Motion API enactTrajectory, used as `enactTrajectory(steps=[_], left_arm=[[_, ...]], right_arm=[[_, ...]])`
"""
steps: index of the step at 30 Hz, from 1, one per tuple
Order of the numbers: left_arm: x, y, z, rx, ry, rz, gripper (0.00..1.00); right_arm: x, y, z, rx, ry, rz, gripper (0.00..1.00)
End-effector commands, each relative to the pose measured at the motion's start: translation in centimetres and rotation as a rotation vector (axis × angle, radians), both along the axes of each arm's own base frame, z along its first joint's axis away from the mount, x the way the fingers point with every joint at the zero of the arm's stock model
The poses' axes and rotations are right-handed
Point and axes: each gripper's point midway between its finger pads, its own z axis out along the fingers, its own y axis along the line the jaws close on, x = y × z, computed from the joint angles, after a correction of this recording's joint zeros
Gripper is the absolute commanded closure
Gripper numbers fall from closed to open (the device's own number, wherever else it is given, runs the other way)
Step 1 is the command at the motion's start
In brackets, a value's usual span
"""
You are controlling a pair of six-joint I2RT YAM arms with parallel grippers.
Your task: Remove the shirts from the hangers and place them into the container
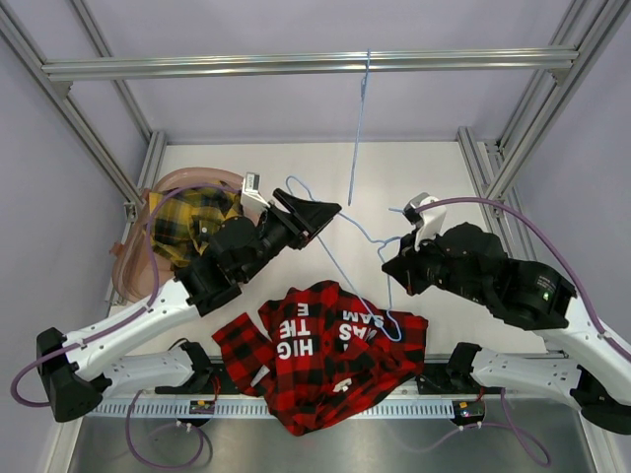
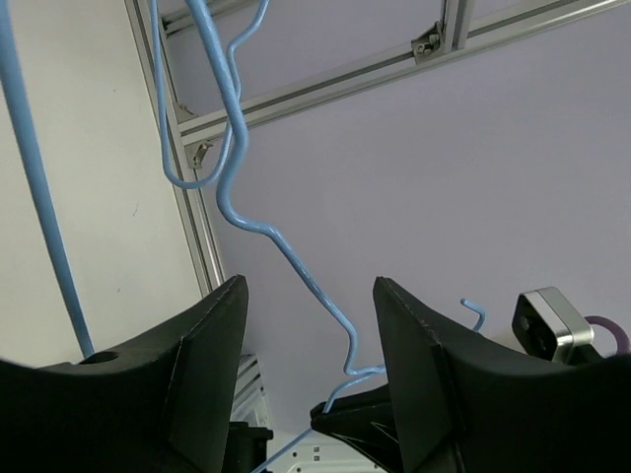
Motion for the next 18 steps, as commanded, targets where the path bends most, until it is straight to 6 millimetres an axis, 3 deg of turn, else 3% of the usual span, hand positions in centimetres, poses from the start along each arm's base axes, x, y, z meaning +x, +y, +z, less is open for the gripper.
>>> enactTrajectory(steps=[1,3,6,9,14,17,18], left_arm=[[0.7,0.5,2.6,-0.095,-0.041,0.019,0.42],[1.0,0.6,2.7,-0.1,-0.044,0.025,0.46],[1.6,0.5,3.0,-0.105,-0.051,0.022,0.6],[2.1,0.2,3.1,-0.112,-0.051,0.009,0.99],[2.4,-0.4,3.2,-0.117,-0.052,-0.017,1.0],[2.3,-0.3,3.4,-0.116,-0.064,-0.031,1.0],[2.4,-0.2,3.2,-0.108,-0.061,-0.027,1.0]], right_arm=[[-0.5,0.3,2.0,0.038,-0.044,0.049,1.0],[-0.6,0.5,1.7,0.032,-0.036,0.058,1.0],[-0.6,0.7,1.6,0.028,-0.035,0.066,1.0],[-0.6,0.7,1.5,0.022,-0.037,0.071,1.0],[-0.8,0.7,2.0,0.029,-0.049,0.09,1.0],[-1.0,0.2,2.9,0.043,-0.072,0.09,0.71],[-1.1,0.0,3.4,0.057,-0.084,0.092,0.68]])
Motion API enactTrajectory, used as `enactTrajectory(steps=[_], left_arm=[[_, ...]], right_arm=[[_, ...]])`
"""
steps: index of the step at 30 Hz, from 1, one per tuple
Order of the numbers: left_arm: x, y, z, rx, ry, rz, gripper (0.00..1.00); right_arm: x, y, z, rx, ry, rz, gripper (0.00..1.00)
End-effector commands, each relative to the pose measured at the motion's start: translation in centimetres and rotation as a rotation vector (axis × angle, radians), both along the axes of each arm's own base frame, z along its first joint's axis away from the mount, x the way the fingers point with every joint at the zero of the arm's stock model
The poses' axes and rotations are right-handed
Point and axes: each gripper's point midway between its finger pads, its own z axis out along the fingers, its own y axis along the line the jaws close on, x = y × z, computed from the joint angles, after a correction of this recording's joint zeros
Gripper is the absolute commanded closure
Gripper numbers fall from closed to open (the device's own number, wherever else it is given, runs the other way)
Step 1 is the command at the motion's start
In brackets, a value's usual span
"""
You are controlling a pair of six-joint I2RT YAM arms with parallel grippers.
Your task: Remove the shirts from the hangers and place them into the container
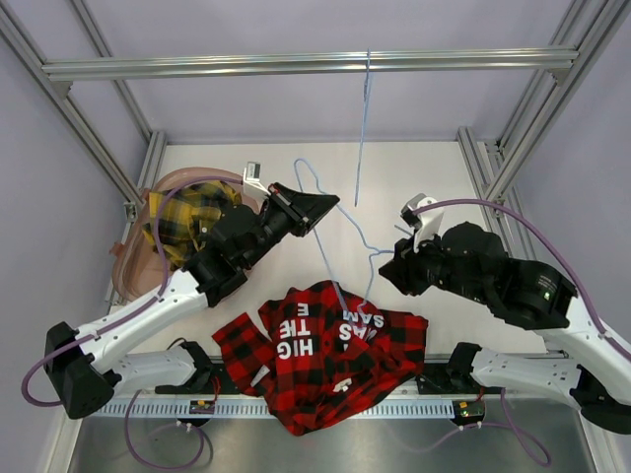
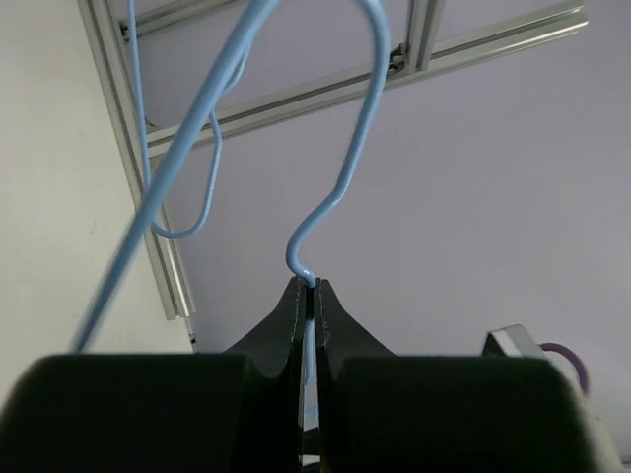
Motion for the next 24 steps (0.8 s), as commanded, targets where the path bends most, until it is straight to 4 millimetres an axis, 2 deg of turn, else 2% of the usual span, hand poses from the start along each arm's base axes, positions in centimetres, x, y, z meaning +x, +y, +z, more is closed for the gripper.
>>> enactTrajectory(steps=[1,2,4,7,10,12,13,15,16,17,19,20,21,22,24], left_arm=[[0.1,0.9,2.1,-0.016,-0.065,0.007,1.0],[0.2,1.3,1.9,-0.013,-0.059,0.015,1.0],[0.7,2.3,1.3,-0.014,-0.054,0.039,1.0],[1.0,3.9,1.8,-0.032,-0.058,0.069,1.0],[1.3,4.5,1.7,-0.042,-0.046,0.08,1.0],[1.4,4.8,2.0,-0.067,-0.046,0.076,1.0],[1.4,4.7,2.0,-0.086,-0.034,0.068,1.0],[1.2,4.6,2.6,-0.115,-0.039,0.052,1.0],[1.2,4.5,2.9,-0.131,-0.032,0.048,1.0],[1.2,4.5,3.4,-0.146,-0.031,0.044,1.0],[1.0,4.7,4.1,-0.19,-0.03,0.039,1.0],[0.9,4.7,4.3,-0.201,-0.026,0.036,1.0],[0.7,4.8,4.7,-0.214,-0.028,0.034,1.0],[0.6,5.0,5.2,-0.236,-0.025,0.03,1.0],[0.4,5.1,6.1,-0.265,-0.033,0.025,1.0]], right_arm=[[-1.1,-0.4,4.0,0.091,-0.082,0.06,0.64],[-1.6,-1.0,4.8,0.118,-0.099,0.069,0.57],[-2.1,-1.7,5.4,0.133,-0.113,0.072,0.39],[-3.1,-2.8,5.3,0.15,-0.127,0.098,0.34],[-3.5,-3.7,3.8,0.175,-0.155,0.091,0.29],[-4.2,-4.6,4.0,0.221,-0.189,0.101,0.28],[-4.1,-4.2,3.4,0.237,-0.199,0.108,0.26],[-4.3,-4.1,4.0,0.304,-0.242,0.12,0.23],[-4.3,-3.4,2.6,0.291,-0.225,0.139,0.21],[-4.2,-2.9,2.2,0.294,-0.226,0.147,0.2],[-3.5,-2.1,2.1,0.291,-0.235,0.145,0.2],[-2.6,-1.6,1.7,0.253,-0.214,0.112,0.2],[-2.0,-1.7,1.8,0.246,-0.199,0.071,0.21],[-2.0,-1.2,2.4,0.254,-0.201,0.087,0.22],[-1.5,0.2,2.4,0.256,-0.179,0.092,0.24]])
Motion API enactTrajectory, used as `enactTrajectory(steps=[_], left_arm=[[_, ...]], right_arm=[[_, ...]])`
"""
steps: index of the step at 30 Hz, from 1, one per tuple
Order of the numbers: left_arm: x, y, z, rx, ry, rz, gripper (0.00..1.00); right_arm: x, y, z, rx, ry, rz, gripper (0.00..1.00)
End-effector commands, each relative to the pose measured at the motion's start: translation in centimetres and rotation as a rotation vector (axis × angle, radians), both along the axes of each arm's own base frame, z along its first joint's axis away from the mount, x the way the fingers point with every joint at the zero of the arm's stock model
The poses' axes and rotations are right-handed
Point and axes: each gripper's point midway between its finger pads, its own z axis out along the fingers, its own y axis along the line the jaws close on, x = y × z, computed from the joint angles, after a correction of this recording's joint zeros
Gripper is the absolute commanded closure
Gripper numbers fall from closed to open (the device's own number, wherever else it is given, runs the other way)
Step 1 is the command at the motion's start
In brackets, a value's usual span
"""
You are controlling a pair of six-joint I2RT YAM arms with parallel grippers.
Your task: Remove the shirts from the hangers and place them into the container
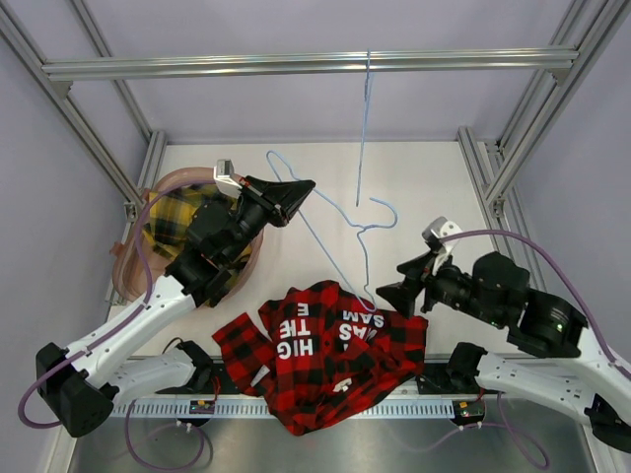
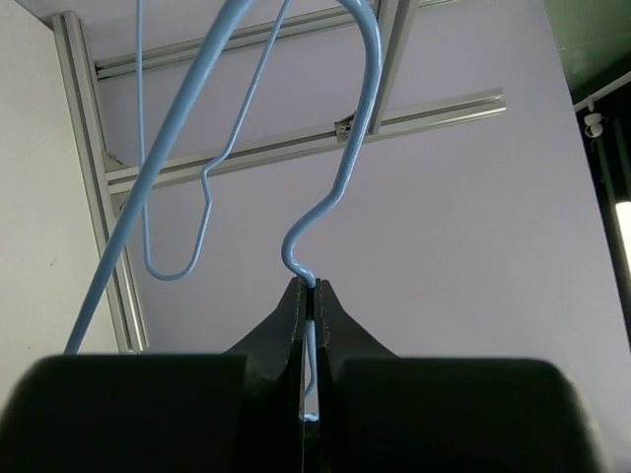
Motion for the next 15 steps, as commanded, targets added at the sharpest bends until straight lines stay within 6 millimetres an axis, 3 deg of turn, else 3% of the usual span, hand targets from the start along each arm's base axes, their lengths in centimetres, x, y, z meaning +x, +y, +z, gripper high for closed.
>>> enactTrajectory(steps=[1,3,7,15], left_arm=[[-1.4,0.8,4.8,-0.151,-0.072,-0.034,1.0],[-1.7,1.0,5.8,-0.172,-0.087,-0.036,1.0],[-2.0,1.3,6.6,-0.187,-0.09,-0.039,1.0],[-1.9,1.5,7.4,-0.232,-0.094,-0.043,1.0]], right_arm=[[1.2,2.5,3.3,0.099,-0.049,0.008,0.24],[1.7,3.3,3.6,0.12,-0.066,0.008,0.26],[2.4,4.5,2.5,0.096,-0.056,0.017,0.3],[2.6,4.6,0.3,0.097,-0.042,0.002,0.32]])
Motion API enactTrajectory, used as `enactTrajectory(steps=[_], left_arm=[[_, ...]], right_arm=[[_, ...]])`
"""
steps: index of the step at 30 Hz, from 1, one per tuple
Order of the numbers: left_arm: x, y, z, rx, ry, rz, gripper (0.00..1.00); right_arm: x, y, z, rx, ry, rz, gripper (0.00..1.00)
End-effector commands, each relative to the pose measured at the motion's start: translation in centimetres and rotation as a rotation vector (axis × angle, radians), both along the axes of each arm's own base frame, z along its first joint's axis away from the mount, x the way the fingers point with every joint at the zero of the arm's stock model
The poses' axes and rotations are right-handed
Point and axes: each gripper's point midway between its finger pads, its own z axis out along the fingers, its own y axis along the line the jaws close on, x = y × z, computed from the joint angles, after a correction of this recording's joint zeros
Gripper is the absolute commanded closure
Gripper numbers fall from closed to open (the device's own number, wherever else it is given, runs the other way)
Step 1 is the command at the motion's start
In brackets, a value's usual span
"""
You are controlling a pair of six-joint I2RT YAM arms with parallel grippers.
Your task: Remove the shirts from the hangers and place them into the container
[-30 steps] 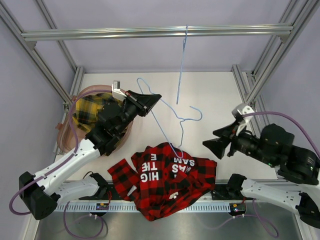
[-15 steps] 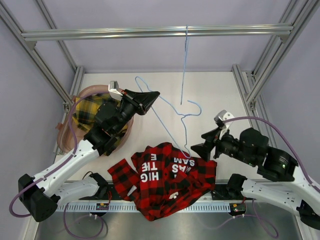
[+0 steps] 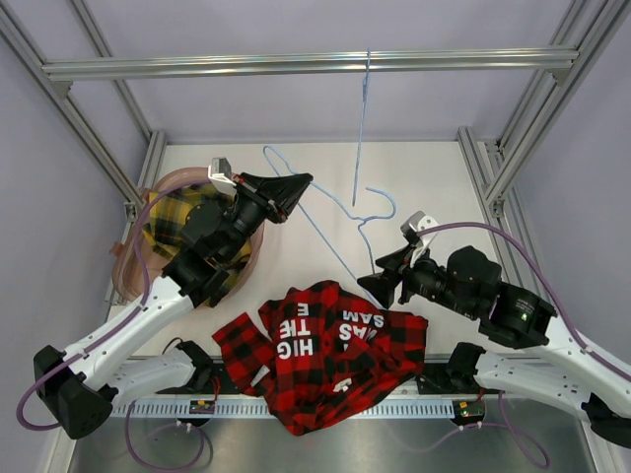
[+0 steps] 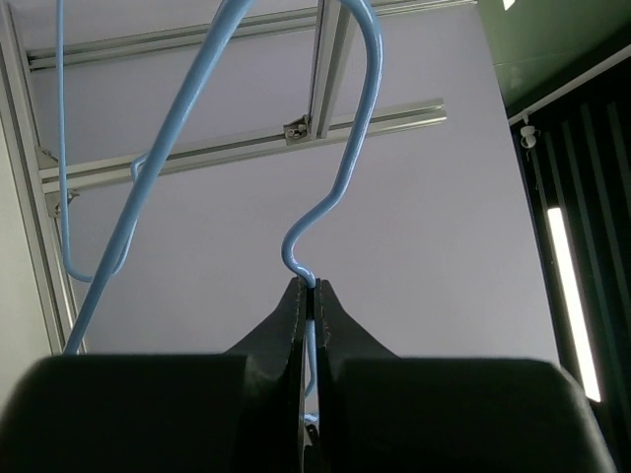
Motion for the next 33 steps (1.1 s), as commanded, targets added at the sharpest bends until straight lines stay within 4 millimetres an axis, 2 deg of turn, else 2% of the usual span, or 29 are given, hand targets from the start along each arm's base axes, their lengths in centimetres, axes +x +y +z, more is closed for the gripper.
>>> enactTrajectory(steps=[1,6,10,33], left_arm=[[-1.3,1.1,4.9,-0.122,-0.093,-0.021,1.0],[-1.3,1.4,5.2,-0.142,-0.097,-0.017,1.0],[-1.5,1.8,5.3,-0.143,-0.101,-0.028,1.0],[-0.8,4.5,4.7,-0.165,-0.094,0.013,1.0]], right_arm=[[0.0,0.3,0.9,0.062,-0.03,-0.002,0.32],[0.3,-0.1,-0.3,0.07,-0.04,-0.024,0.35],[0.3,-0.6,-0.3,0.092,-0.058,-0.04,0.37],[-0.4,-0.5,-0.8,0.094,-0.04,-0.009,0.53]])
